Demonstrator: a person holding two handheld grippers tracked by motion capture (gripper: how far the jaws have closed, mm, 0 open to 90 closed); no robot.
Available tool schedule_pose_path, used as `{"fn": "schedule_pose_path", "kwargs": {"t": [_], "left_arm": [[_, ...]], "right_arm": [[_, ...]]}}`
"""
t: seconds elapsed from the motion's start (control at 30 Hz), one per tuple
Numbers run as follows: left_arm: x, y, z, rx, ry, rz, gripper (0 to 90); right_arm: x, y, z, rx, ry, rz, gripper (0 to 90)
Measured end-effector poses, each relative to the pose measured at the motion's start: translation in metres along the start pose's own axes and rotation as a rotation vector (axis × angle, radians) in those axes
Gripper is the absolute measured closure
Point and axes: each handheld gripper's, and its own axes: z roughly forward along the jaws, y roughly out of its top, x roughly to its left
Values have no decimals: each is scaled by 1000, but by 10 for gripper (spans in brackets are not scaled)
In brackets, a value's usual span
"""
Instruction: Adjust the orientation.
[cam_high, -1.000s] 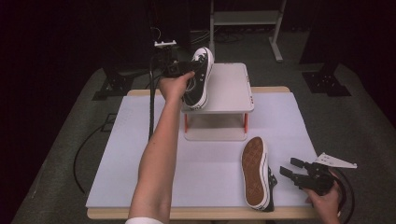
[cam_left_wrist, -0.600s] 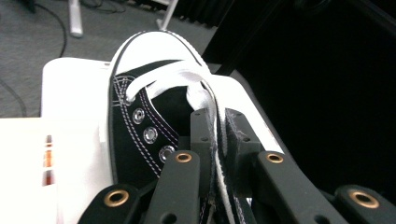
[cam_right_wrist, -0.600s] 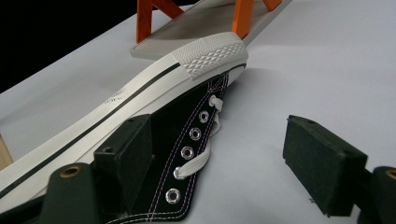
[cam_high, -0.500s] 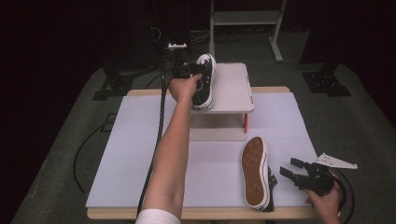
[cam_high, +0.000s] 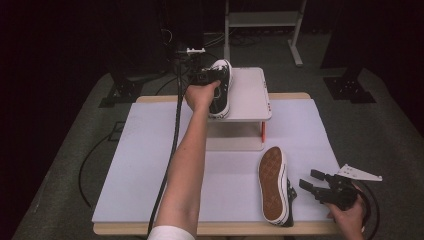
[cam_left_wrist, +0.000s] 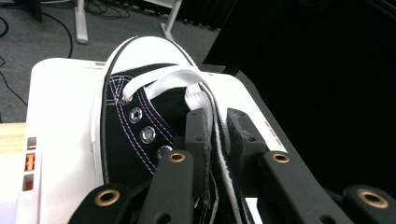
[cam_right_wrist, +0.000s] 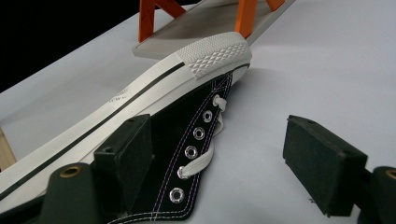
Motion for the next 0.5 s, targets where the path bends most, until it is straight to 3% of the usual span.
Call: {"fn": "schedule_pose_path", "kwargs": {"t": [0.17, 0.23, 0.5], "left_arm": [[-3, -2, 1, 6, -28, 11, 757], [-3, -1, -1, -22, -59, -11, 747], [-1, 4, -20, -66, -113, -25, 700]], "right_arm": [[0, 0, 0, -1, 1, -1, 233], [1, 0, 0, 0, 2, -2, 233], [2, 0, 2, 5, 4, -6, 233]]}}
